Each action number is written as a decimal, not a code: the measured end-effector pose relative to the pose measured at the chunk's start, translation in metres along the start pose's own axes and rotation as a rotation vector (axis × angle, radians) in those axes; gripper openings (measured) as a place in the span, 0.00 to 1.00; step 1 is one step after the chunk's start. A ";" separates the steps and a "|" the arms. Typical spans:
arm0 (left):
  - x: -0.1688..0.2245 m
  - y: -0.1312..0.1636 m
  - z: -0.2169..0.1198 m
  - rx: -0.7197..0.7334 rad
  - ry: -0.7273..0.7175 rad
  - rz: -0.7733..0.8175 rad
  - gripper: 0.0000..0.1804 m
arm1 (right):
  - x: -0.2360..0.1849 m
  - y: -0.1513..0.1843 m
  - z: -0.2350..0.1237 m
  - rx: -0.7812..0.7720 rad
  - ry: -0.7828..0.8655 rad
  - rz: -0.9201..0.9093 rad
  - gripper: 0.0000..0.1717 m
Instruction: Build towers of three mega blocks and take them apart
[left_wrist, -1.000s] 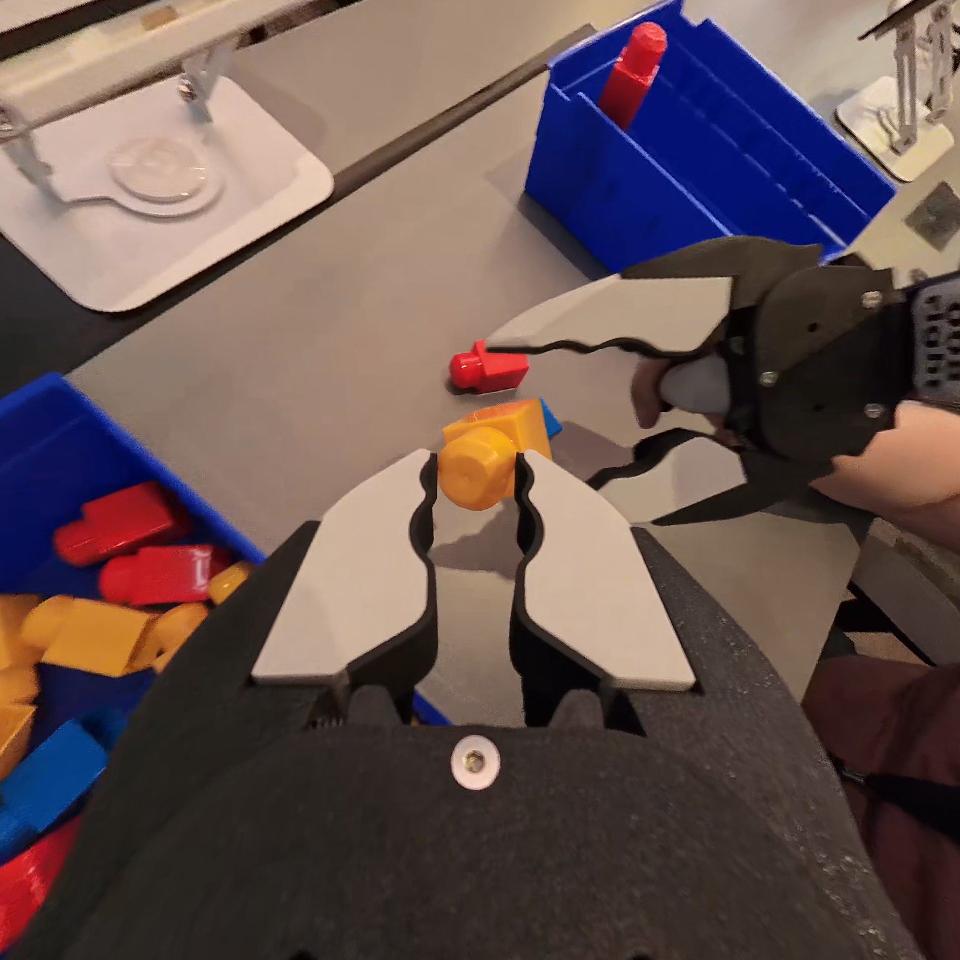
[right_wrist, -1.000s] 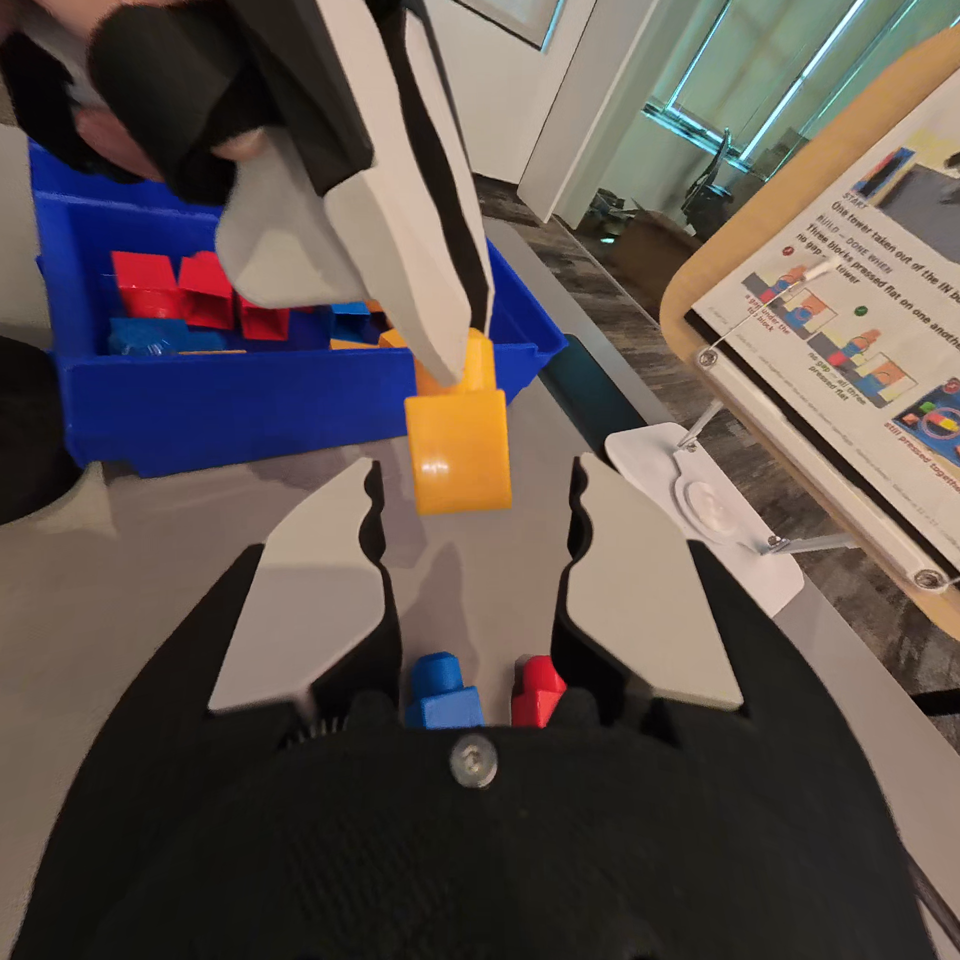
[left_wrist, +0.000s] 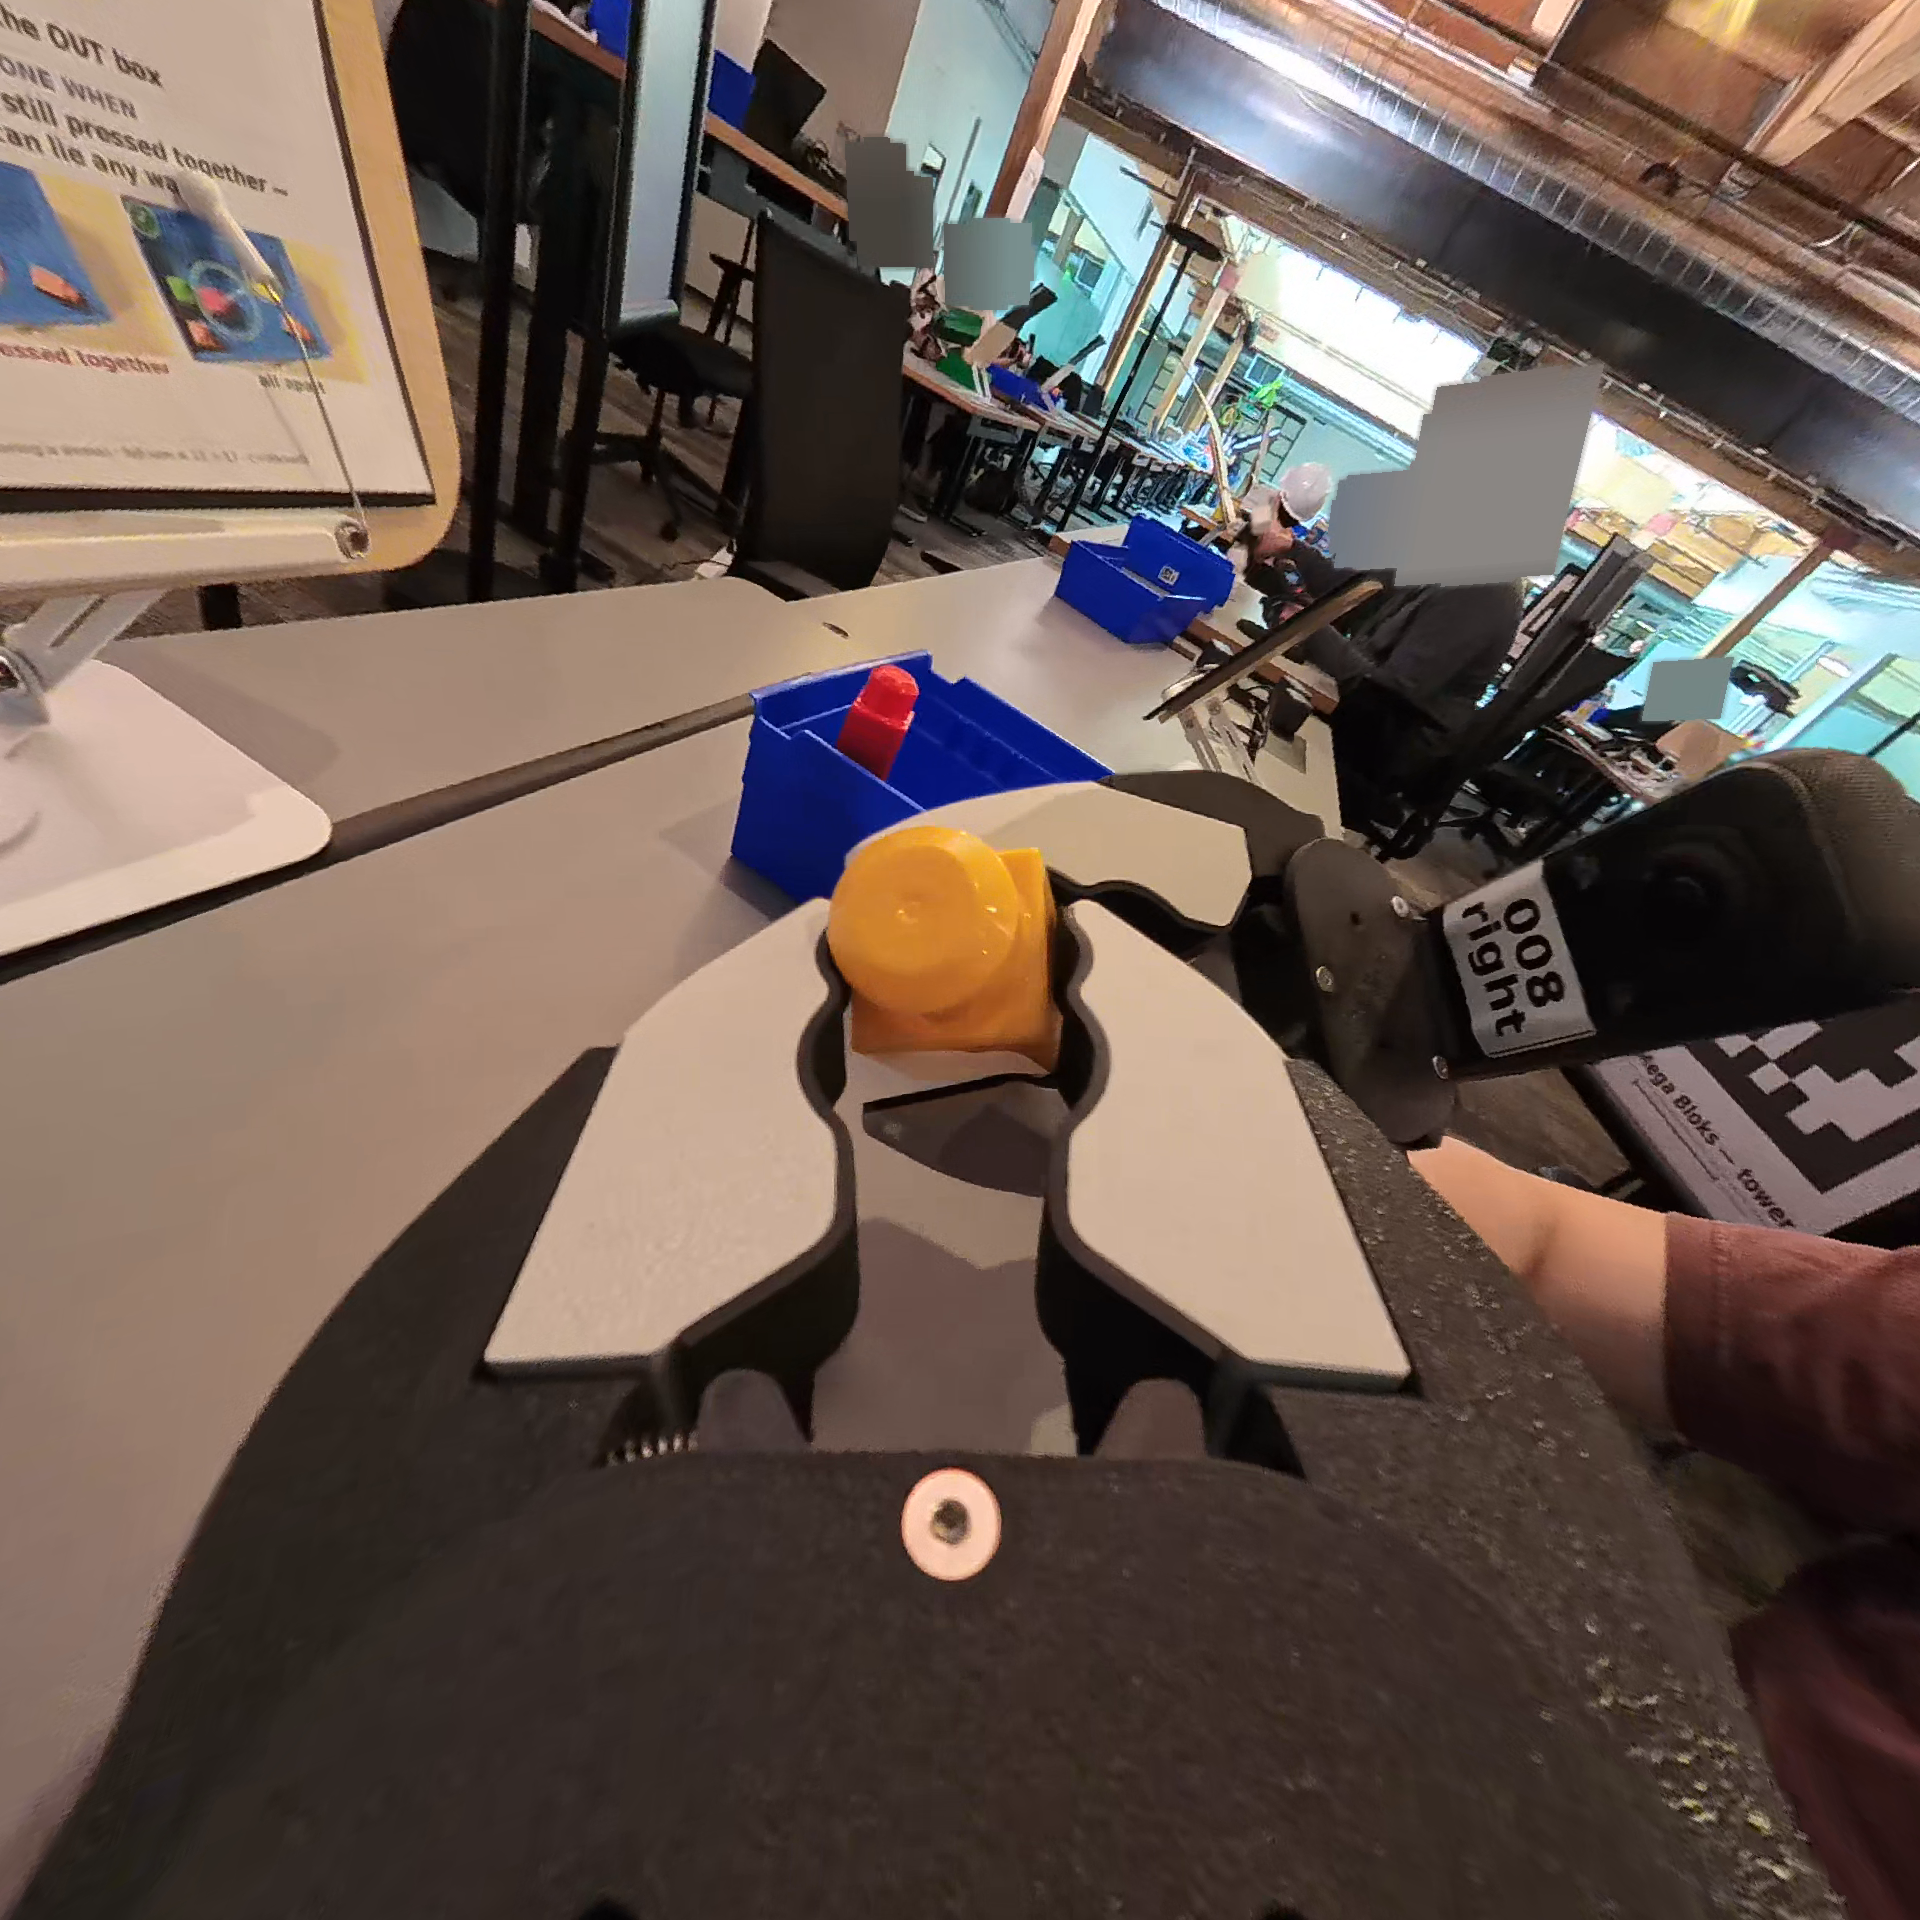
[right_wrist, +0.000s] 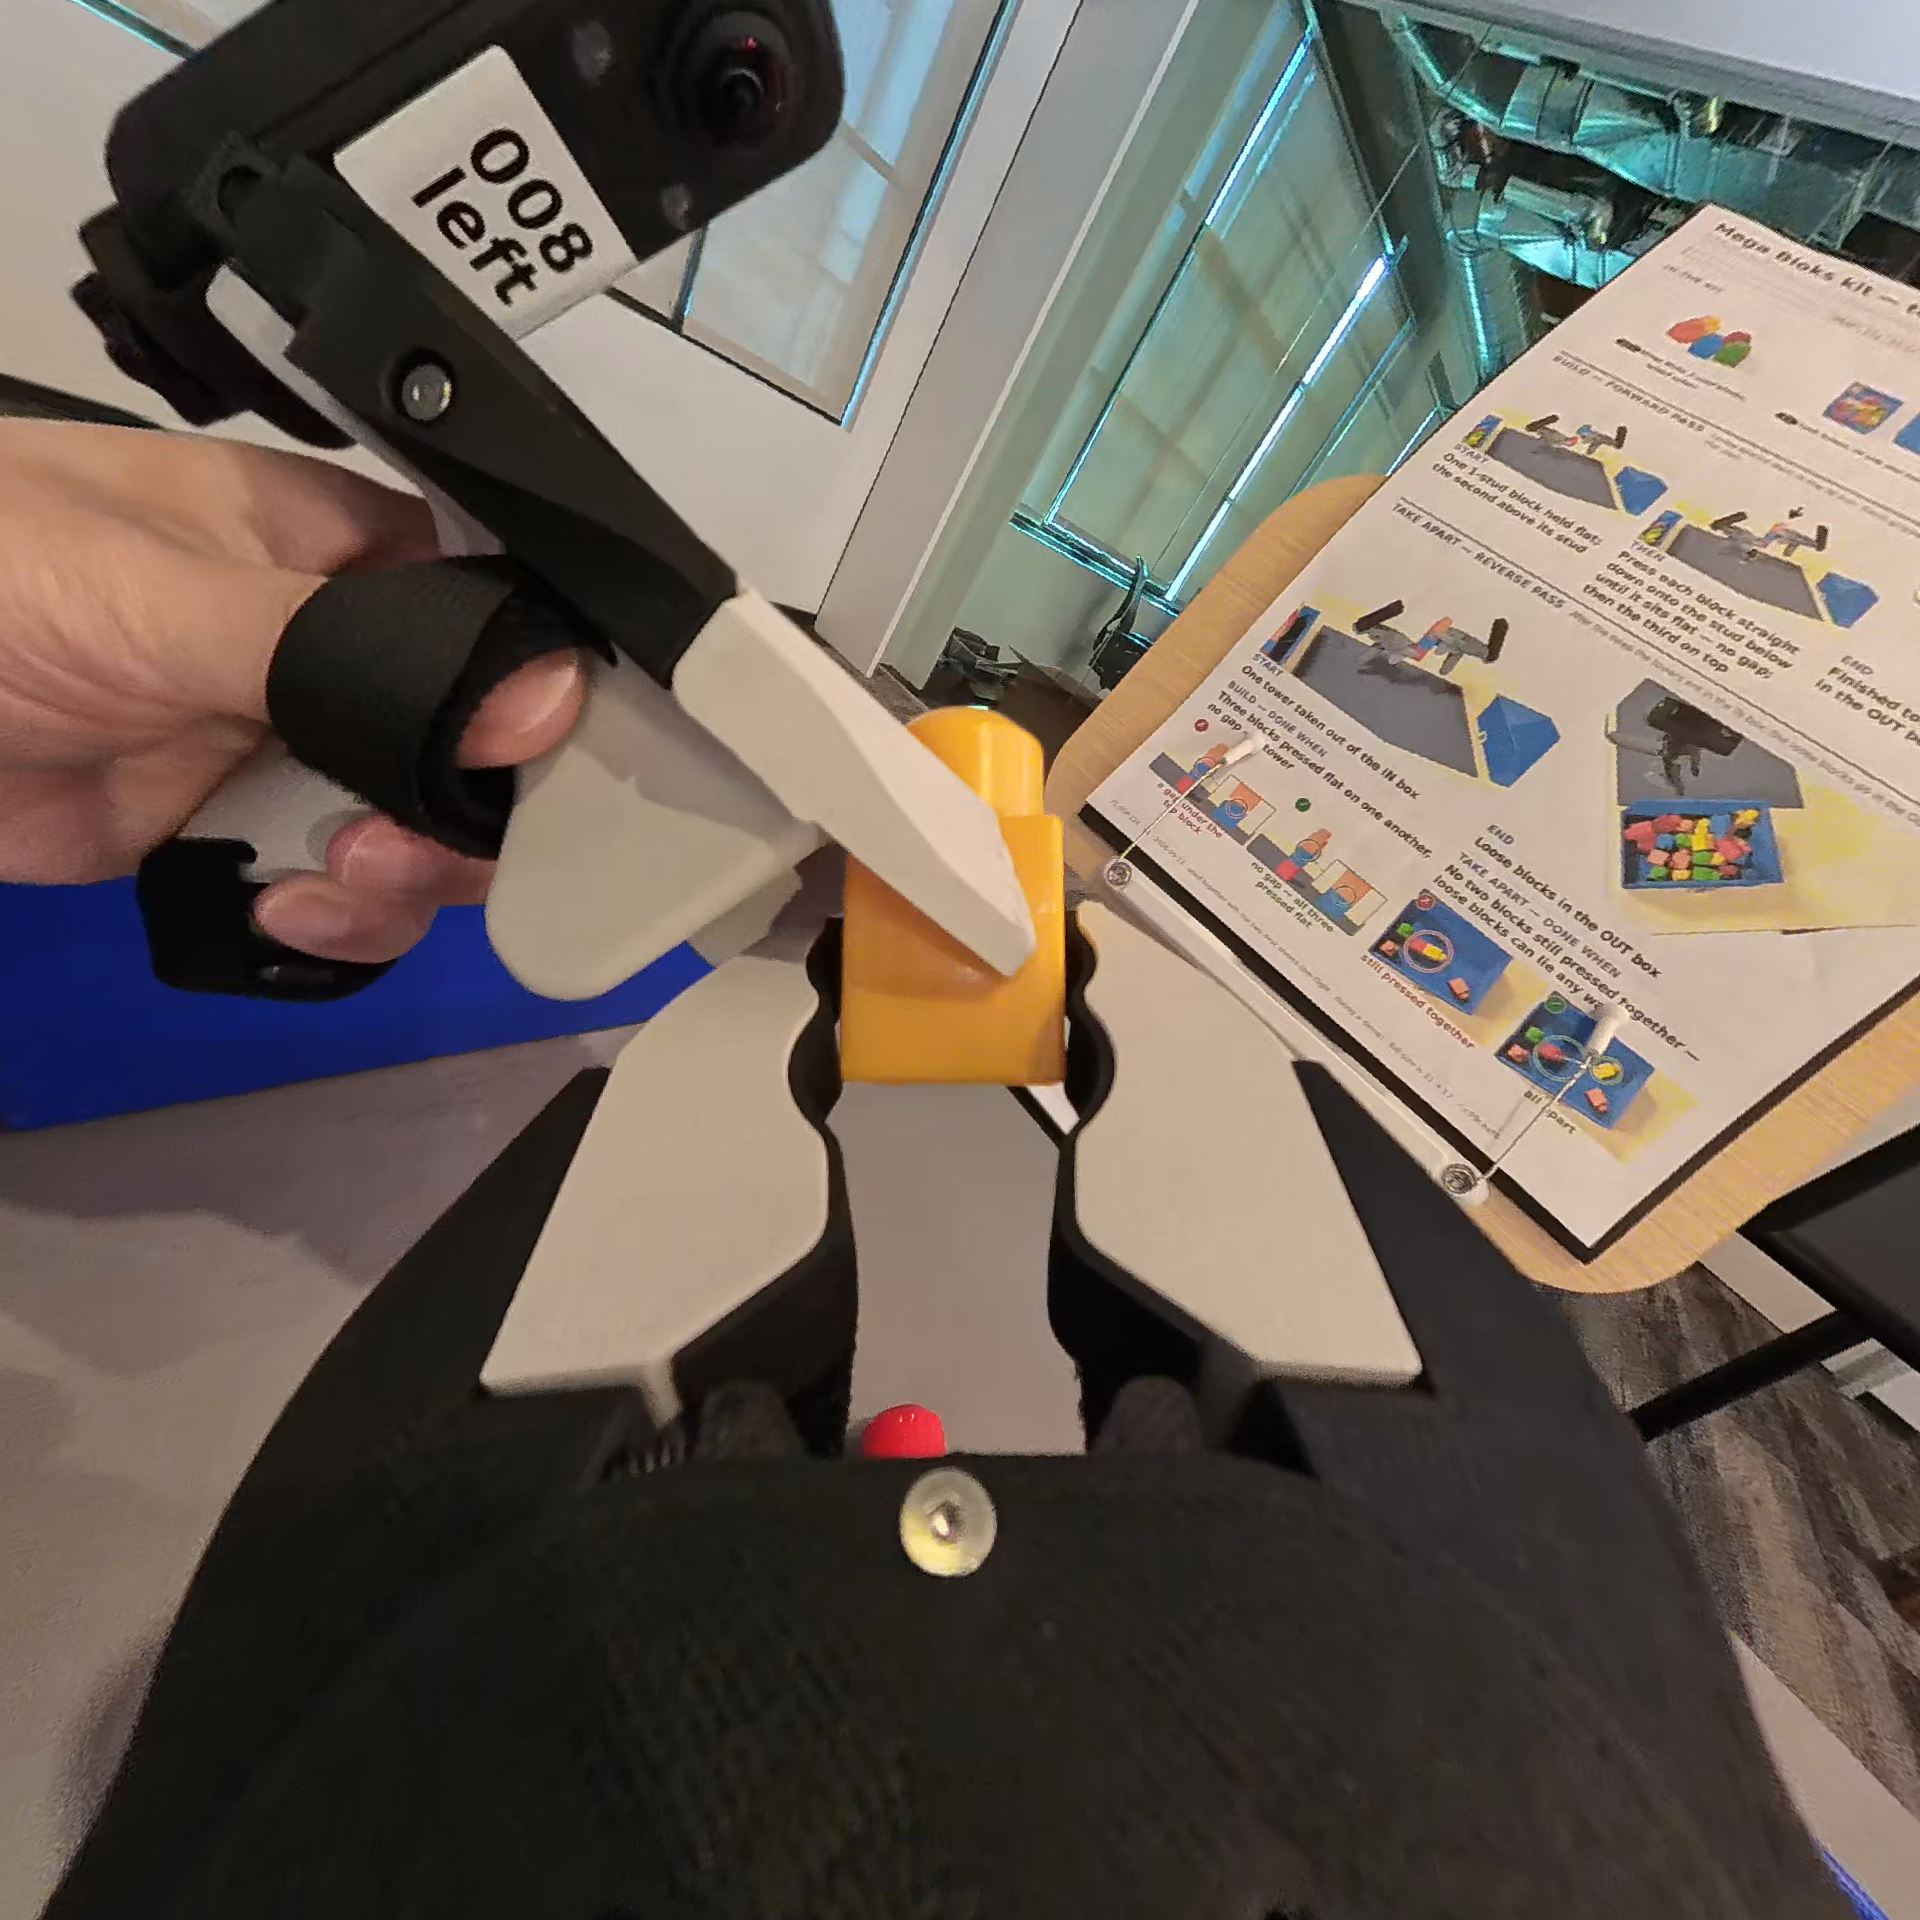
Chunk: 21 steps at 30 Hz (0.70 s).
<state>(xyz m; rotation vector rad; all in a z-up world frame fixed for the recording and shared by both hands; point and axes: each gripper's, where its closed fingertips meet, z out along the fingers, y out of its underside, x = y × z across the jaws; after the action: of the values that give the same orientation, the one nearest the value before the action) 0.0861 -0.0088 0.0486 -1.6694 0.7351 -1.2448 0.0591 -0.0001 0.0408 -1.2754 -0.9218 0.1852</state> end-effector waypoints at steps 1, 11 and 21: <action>0.000 0.001 -0.001 -0.008 0.009 -0.019 0.20 | -0.001 0.000 0.000 -0.003 0.001 -0.010 0.24; 0.011 0.003 0.010 0.047 0.071 -0.044 0.23 | 0.011 -0.004 -0.004 0.032 0.117 0.022 0.24; -0.008 0.004 -0.007 -0.016 0.071 -0.071 0.20 | -0.010 0.000 -0.002 0.001 -0.171 -0.054 0.29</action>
<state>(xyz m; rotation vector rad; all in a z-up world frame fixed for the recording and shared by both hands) 0.0770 -0.0062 0.0419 -1.6840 0.7361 -1.3575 0.0536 -0.0076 0.0360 -1.2456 -1.1009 0.2553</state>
